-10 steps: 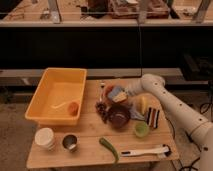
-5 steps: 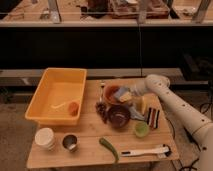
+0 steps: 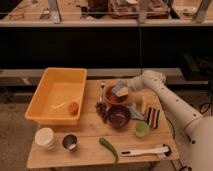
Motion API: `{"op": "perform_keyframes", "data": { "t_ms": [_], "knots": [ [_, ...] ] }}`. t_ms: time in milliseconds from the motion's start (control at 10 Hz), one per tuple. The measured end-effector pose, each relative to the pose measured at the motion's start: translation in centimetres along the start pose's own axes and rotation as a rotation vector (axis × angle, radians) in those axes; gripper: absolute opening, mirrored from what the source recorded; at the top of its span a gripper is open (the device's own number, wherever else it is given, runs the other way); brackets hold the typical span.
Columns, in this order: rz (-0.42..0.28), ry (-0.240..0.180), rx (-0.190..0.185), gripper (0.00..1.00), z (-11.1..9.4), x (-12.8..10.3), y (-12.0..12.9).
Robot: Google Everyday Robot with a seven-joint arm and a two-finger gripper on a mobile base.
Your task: Wipe red bowl with sponge
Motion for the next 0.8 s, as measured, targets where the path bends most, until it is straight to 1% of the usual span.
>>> {"op": "perform_keyframes", "data": {
  "t_ms": [100,300,500,600,800],
  "knots": [
    [-0.013,0.000,-0.014,0.00,0.6,-0.7,0.9],
    [-0.043,-0.007,-0.060,0.00,1.7,-1.5,3.4],
    [-0.064,-0.019,-0.085,0.00,1.2,-1.6,4.4],
    [-0.086,-0.021,-0.095,0.00,0.3,-1.1,4.8],
    [-0.102,-0.012,-0.097,0.00,-0.9,0.2,4.6]
  ]
}}
